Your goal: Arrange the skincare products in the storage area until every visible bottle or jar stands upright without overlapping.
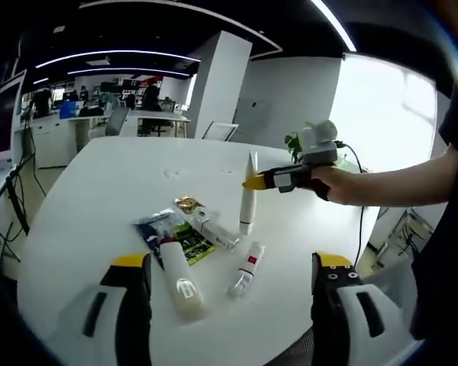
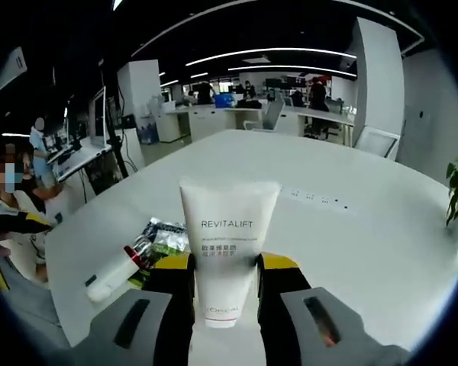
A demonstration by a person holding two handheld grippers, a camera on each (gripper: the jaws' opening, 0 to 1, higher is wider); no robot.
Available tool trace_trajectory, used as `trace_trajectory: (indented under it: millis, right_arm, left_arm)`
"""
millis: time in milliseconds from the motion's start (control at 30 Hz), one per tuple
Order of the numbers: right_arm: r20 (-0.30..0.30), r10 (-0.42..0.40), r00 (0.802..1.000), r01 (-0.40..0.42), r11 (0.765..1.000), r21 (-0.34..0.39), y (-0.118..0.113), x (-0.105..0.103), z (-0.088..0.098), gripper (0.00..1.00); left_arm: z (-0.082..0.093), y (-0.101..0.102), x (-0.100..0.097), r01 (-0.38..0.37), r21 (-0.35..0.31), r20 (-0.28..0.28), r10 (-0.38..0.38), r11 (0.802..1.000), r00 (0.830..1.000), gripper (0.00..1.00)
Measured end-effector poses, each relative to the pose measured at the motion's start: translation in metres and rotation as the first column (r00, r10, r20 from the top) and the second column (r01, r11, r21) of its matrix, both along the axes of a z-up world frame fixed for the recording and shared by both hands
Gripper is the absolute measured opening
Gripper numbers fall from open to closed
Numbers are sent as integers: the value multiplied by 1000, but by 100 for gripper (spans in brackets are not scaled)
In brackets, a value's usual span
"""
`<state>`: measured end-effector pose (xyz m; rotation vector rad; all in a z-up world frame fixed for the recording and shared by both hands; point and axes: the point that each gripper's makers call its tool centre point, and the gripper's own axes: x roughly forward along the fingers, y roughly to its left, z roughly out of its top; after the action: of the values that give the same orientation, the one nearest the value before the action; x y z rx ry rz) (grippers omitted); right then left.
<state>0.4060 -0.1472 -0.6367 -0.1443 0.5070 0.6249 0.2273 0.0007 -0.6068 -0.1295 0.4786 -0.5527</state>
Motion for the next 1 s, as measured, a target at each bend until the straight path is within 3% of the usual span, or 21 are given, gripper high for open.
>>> trace_trajectory:
  millis: [133,267,500,800,1000]
  right_arm:
    - [24,14,1000,-14,1000,10,3,-5,6,30]
    - [54,24,998,-25,999,28,8,-17,24,30]
    - [111,64,992,-69,997,43,22,-42,45,30]
    - [147,113,983,-122,991,54,42,-78,61,30]
    - [153,133,979,-143,988,57,52,-102,63,30]
  left_arm:
    - [6,-5,2,11,-4,10,-11,1000,1000,78]
    - [12,-9,3,16,-16,21,-16,1000,1000,77]
    - [31,-15,10,6,-81,34,-3,997,999,74]
    - [48,-17,10,14,-106,60,-7,994,998,71]
    - [50,-19,6,17,-109,63,-10,994,998,68]
